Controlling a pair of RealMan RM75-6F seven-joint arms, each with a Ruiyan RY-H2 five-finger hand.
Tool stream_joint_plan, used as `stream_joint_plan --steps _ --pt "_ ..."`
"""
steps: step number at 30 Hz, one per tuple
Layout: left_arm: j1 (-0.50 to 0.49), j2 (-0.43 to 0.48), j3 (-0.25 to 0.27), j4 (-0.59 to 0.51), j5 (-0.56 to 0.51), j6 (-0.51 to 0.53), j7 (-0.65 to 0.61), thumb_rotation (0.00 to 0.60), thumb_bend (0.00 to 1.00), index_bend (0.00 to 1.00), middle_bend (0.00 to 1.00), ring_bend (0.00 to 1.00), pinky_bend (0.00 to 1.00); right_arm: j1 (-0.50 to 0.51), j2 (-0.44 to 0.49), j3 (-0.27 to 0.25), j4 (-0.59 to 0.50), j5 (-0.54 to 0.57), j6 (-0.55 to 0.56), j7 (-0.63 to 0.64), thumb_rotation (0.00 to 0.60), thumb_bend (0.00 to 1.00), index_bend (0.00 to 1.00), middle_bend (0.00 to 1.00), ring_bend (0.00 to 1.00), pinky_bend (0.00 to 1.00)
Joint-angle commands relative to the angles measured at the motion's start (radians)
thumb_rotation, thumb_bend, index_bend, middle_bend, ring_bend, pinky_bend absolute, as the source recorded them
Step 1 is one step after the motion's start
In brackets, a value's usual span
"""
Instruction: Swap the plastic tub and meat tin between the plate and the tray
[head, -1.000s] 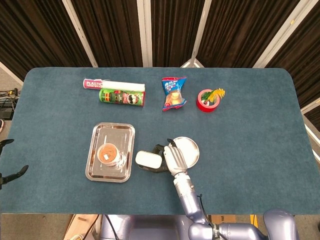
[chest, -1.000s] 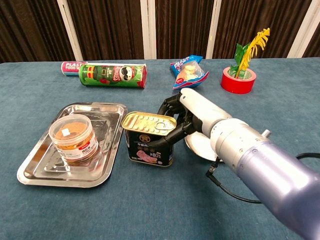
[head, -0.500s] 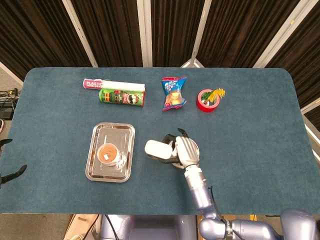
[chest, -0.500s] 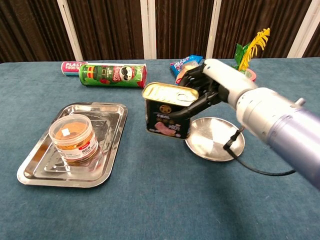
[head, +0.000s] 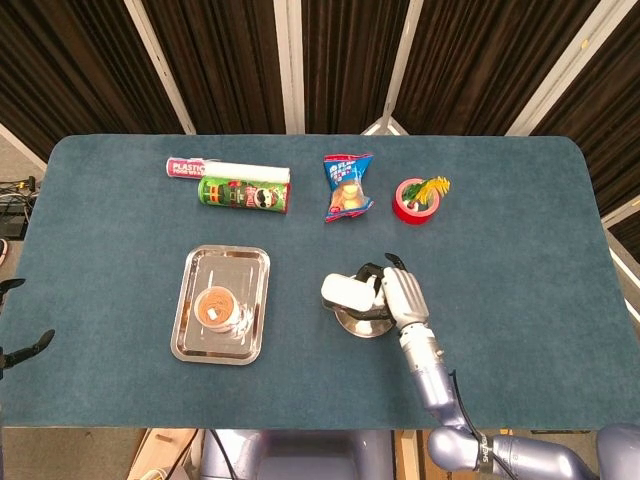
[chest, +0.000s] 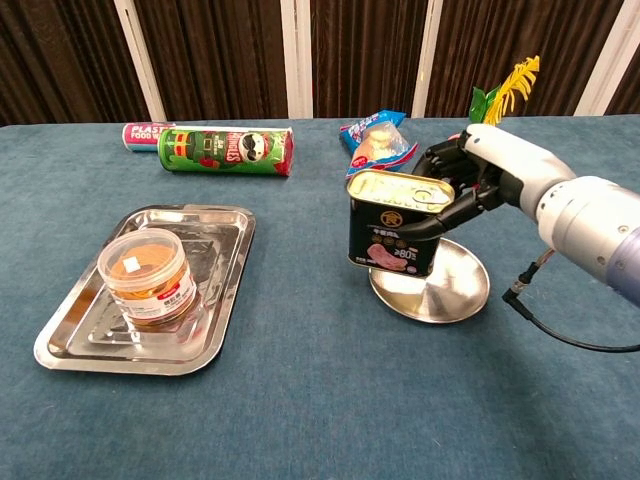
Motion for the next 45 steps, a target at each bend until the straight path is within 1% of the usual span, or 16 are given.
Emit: stream_joint_plan --steps 1,11,19,22,24,25,27,29,30,32,33,35,39,43,44,45 --pt "0.000 -0.003 -0.003 0.001 -0.004 0.001 0.006 0.600 0.07 0.27 0.00 0.00 0.03 -0.008 0.010 -0.010 0.021 -0.011 -0.012 0.025 0.600 0.34 0.71 0.62 0.61 0.11" --pt "-0.001 -0.014 -0.002 0.001 -0.001 0.003 0.033 0.600 0.07 0.27 0.00 0.00 0.03 -0.014 0.026 -0.030 0.093 -0.048 -0.053 0.100 0.600 0.34 0.71 0.62 0.61 0.11" --pt "-0.001 -0.016 -0.004 0.000 -0.005 0.001 0.041 0.600 0.07 0.27 0.00 0.00 0.03 -0.012 0.039 -0.048 0.126 -0.083 -0.077 0.130 0.600 0.34 0.70 0.61 0.54 0.07" --pt "0.000 -0.017 -0.005 0.000 -0.007 0.001 0.041 0.600 0.07 0.27 0.00 0.00 0.03 -0.012 0.048 -0.053 0.131 -0.094 -0.085 0.139 0.600 0.33 0.63 0.56 0.48 0.05" --pt "0.000 -0.017 -0.006 -0.001 -0.008 0.000 0.042 0.600 0.07 0.27 0.00 0.00 0.03 -0.010 0.062 -0.065 0.129 -0.100 -0.100 0.131 0.600 0.25 0.53 0.48 0.42 0.02" --pt "0.000 -0.017 -0.006 -0.001 -0.008 0.000 0.043 0.600 0.07 0.27 0.00 0.00 0.03 -0.009 0.070 -0.070 0.126 -0.100 -0.109 0.124 0.600 0.20 0.47 0.42 0.37 0.01" --pt "0.000 -0.017 -0.005 -0.002 -0.006 0.000 0.046 0.600 0.07 0.27 0.00 0.00 0.03 -0.004 0.089 -0.084 0.113 -0.093 -0.137 0.110 0.600 0.11 0.29 0.25 0.22 0.00" --pt "0.000 -0.018 -0.004 -0.002 -0.004 0.000 0.047 0.600 0.07 0.27 0.00 0.00 0.03 0.004 0.117 -0.094 0.091 -0.073 -0.180 0.095 0.600 0.07 0.16 0.14 0.11 0.00" --pt "0.000 -0.018 -0.003 -0.003 -0.003 0.000 0.048 0.600 0.07 0.27 0.00 0.00 0.03 0.007 0.126 -0.096 0.084 -0.063 -0.191 0.087 0.600 0.05 0.10 0.09 0.06 0.00" --pt "0.001 -0.018 -0.003 -0.004 -0.004 -0.001 0.049 0.600 0.07 0.27 0.00 0.00 0.03 0.010 0.137 -0.096 0.076 -0.044 -0.195 0.068 0.600 0.04 0.03 0.04 0.01 0.00" --pt "0.001 -0.017 -0.004 -0.004 -0.005 -0.001 0.050 0.600 0.07 0.27 0.00 0.00 0.03 0.010 0.144 -0.094 0.070 -0.033 -0.193 0.058 0.600 0.04 0.01 0.02 0.00 0.00" --pt "0.000 -0.017 -0.005 -0.003 -0.009 -0.003 0.051 0.600 0.07 0.27 0.00 0.00 0.03 0.008 0.165 -0.091 0.050 -0.017 -0.187 0.042 0.600 0.04 0.00 0.00 0.00 0.00" --pt "-0.003 -0.016 -0.005 -0.001 -0.010 -0.011 0.051 0.600 0.07 0.27 0.00 0.00 0.03 -0.023 0.243 -0.086 -0.029 -0.023 -0.142 0.042 0.600 0.04 0.00 0.00 0.00 0.00" --pt "-0.006 -0.012 -0.001 -0.003 -0.009 -0.023 0.049 0.600 0.07 0.27 0.00 0.00 0.03 -0.101 0.330 -0.094 -0.099 -0.100 -0.016 0.074 0.600 0.03 0.00 0.00 0.00 0.00" --pt "-0.006 -0.009 0.001 -0.004 -0.009 -0.028 0.049 0.600 0.07 0.27 0.00 0.00 0.03 -0.140 0.363 -0.108 -0.109 -0.132 0.043 0.075 0.600 0.03 0.00 0.00 0.00 0.00" --pt "-0.006 -0.007 0.004 -0.007 -0.008 -0.032 0.049 0.600 0.07 0.27 0.00 0.00 0.03 -0.162 0.381 -0.121 -0.113 -0.152 0.074 0.073 0.600 0.03 0.00 0.00 0.00 0.00"
